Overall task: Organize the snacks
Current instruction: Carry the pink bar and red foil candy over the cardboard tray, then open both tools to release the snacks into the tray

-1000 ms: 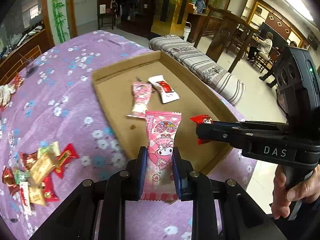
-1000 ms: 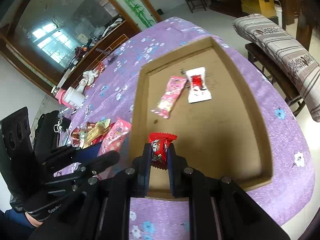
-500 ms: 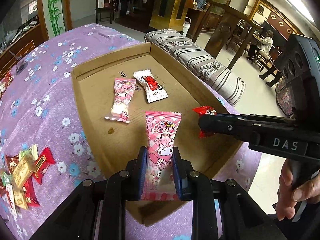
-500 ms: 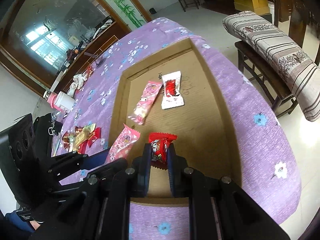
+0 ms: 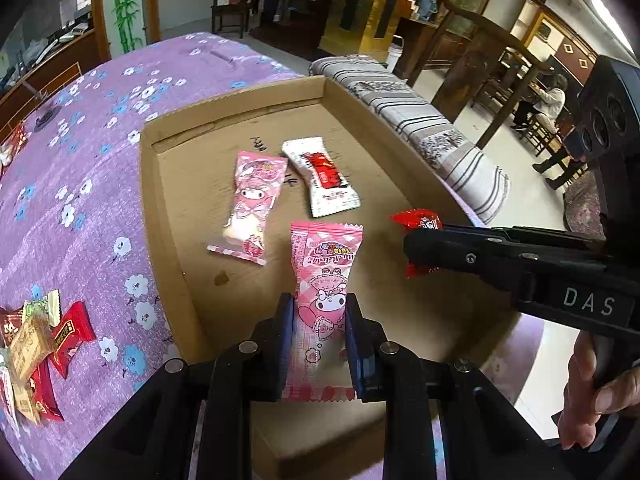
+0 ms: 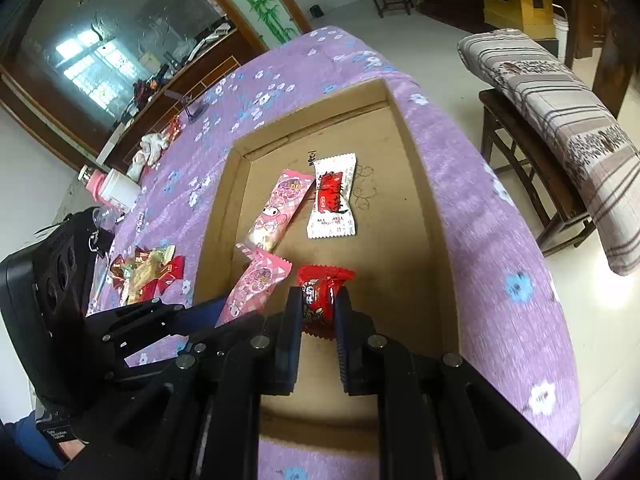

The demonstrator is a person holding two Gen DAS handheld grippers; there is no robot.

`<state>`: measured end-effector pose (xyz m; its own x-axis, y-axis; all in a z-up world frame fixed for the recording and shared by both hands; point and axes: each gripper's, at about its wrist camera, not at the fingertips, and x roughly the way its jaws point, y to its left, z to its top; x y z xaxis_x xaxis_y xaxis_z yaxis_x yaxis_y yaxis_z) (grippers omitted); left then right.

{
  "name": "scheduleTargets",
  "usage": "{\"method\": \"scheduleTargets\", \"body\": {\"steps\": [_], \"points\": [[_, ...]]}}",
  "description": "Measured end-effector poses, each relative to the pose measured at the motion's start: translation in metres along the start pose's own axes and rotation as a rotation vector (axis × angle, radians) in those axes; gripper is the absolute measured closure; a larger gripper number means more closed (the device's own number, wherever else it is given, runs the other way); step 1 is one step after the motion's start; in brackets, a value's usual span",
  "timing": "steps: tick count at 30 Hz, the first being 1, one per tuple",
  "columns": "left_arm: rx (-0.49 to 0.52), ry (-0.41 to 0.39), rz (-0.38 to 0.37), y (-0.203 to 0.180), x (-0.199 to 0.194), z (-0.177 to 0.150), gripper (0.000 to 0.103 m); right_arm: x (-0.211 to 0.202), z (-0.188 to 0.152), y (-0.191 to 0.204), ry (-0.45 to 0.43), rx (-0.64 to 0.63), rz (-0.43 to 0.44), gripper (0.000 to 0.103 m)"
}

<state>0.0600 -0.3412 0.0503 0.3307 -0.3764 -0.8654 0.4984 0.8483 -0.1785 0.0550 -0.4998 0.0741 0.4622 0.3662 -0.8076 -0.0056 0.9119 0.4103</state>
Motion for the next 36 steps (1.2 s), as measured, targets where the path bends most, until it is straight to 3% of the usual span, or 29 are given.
{"method": "scheduleTargets", "body": {"steps": [12, 29, 33, 36], "points": [[0.013, 0.029, 0.049, 0.006, 0.018, 0.002, 0.079, 0.031, 0.015, 0.002, 0.041, -0.026, -0.017, 0.088], [0.047, 0.045, 0.041, 0.001, 0.023, 0.001, 0.078, 0.041, 0.013, -0.002, 0.059, -0.005, -0.039, 0.087], [0.044, 0.044, 0.035, 0.001, 0.021, 0.002, 0.073, 0.038, 0.013, -0.004, 0.054, 0.011, -0.036, 0.077], [0.044, 0.039, 0.034, 0.001, 0.019, 0.003, 0.070, 0.034, 0.012, -0.003, 0.045, 0.013, -0.040, 0.076]]}}
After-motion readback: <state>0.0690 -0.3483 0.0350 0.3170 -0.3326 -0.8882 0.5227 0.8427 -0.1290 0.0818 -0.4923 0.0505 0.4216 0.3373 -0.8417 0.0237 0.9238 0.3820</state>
